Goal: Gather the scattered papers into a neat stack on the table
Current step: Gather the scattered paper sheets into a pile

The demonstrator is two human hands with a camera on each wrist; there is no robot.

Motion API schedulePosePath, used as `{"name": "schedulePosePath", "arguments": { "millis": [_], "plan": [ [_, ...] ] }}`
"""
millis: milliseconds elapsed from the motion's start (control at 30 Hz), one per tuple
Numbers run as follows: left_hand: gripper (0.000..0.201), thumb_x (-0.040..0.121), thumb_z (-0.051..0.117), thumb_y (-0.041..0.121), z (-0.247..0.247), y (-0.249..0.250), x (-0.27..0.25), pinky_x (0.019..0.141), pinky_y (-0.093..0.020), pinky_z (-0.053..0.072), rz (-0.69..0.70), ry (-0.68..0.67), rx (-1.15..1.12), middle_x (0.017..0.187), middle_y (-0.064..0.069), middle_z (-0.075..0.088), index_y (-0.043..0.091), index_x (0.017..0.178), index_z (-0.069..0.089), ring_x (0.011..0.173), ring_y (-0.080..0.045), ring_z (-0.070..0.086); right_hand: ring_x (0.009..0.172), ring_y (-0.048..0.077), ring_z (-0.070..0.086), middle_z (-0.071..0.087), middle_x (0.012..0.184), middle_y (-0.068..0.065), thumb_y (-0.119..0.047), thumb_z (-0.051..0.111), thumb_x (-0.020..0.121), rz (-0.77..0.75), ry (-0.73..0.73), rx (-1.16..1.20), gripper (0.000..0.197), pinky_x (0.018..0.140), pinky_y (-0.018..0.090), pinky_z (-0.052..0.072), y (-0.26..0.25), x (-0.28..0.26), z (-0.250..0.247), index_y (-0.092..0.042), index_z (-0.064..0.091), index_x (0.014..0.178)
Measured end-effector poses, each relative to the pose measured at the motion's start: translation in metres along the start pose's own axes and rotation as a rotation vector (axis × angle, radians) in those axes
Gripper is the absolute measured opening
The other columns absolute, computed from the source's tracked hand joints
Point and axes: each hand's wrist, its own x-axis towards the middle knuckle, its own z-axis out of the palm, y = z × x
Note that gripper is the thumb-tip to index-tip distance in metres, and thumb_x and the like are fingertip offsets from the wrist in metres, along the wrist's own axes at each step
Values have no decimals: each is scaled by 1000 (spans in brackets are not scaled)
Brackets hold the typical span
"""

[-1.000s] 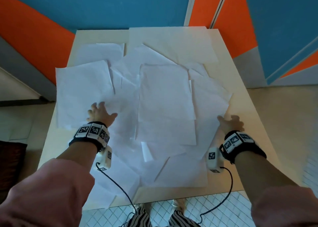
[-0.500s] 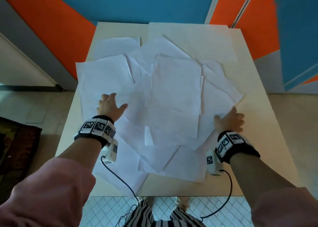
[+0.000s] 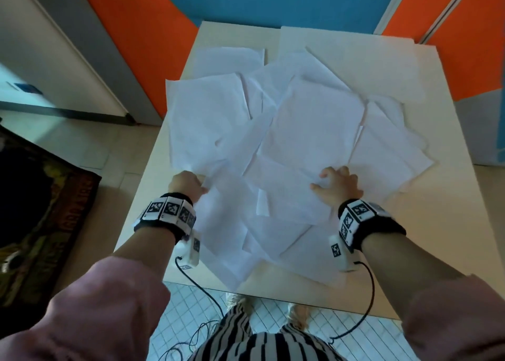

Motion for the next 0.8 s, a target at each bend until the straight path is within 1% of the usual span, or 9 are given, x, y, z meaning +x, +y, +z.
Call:
{"name": "schedulePosePath", "arguments": {
  "millis": [100, 200, 300, 367, 433, 500, 567, 633, 800],
  "plan": [
    [31, 93, 53, 24, 9, 10, -2, 97, -42, 43, -1, 108, -154, 125, -18, 58, 3, 115, 60, 118, -35, 54, 125, 32, 37, 39, 132, 6, -38, 57, 84, -14, -38, -24, 33, 100, 45, 33, -4, -1, 1, -24, 54, 114],
    [42, 90, 56, 33, 12, 1, -2, 99, -47, 38, -96, 203, -197, 131, -18, 47, 6, 123, 49, 122, -37, 46, 123, 34, 39, 41, 130, 10, -32, 60, 84, -20, 49, 44, 32, 99, 45, 36, 0, 4, -8, -19, 57, 113],
    [55, 87, 61, 36, 7, -22, 2, 101, -44, 40, -127, 110, -234, 132, -22, 49, 0, 126, 48, 122, -38, 48, 125, 37, 36, 36, 135, 16, -32, 65, 81, 145, 199, 166, 47, 100, 48, 35, 16, 12, -25, -15, 51, 123],
    [46, 90, 58, 30, 5, -32, 1, 101, -37, 40, -50, -21, -167, 133, -19, 55, 0, 125, 55, 123, -33, 51, 130, 38, 31, 30, 140, 18, -39, 65, 81, 238, 127, 189, 65, 103, 51, 34, 28, 15, -29, -15, 38, 136],
    [38, 91, 57, 24, 0, -38, 0, 102, -34, 40, 6, -59, -138, 132, -16, 58, 3, 122, 61, 123, -31, 53, 134, 38, 26, 27, 143, 19, -45, 63, 80, 227, 44, 144, 74, 106, 52, 34, 35, 16, -23, -16, 32, 141],
    [28, 89, 59, 18, -10, -46, 1, 91, -33, 44, 29, 2, -169, 118, -21, 65, 2, 110, 67, 107, -33, 59, 134, 37, 25, 25, 143, 18, -48, 62, 80, 190, 20, 85, 77, 106, 54, 33, 38, 15, -17, -18, 30, 142],
    [19, 87, 60, 13, -23, -57, -1, 76, -30, 42, 37, 56, -242, 94, -23, 68, 0, 99, 69, 83, -30, 58, 133, 36, 25, 25, 143, 17, -50, 61, 80, 173, 16, 38, 78, 105, 55, 33, 40, 15, -14, -18, 28, 143],
    [17, 88, 60, 13, -39, -69, -4, 71, -28, 39, 41, 98, -261, 80, -18, 65, 2, 96, 69, 77, -29, 56, 133, 36, 25, 24, 143, 17, -51, 61, 80, 162, 10, 11, 78, 105, 55, 33, 39, 14, -14, -18, 28, 143],
    [22, 92, 52, 14, -71, -92, -17, 77, -34, 40, 13, 313, -259, 106, -24, 66, 4, 107, 65, 95, -35, 57, 132, 36, 26, 24, 144, 17, -51, 59, 82, 151, -5, -40, 77, 104, 53, 35, 38, 15, -13, -17, 27, 144]
  ]
}}
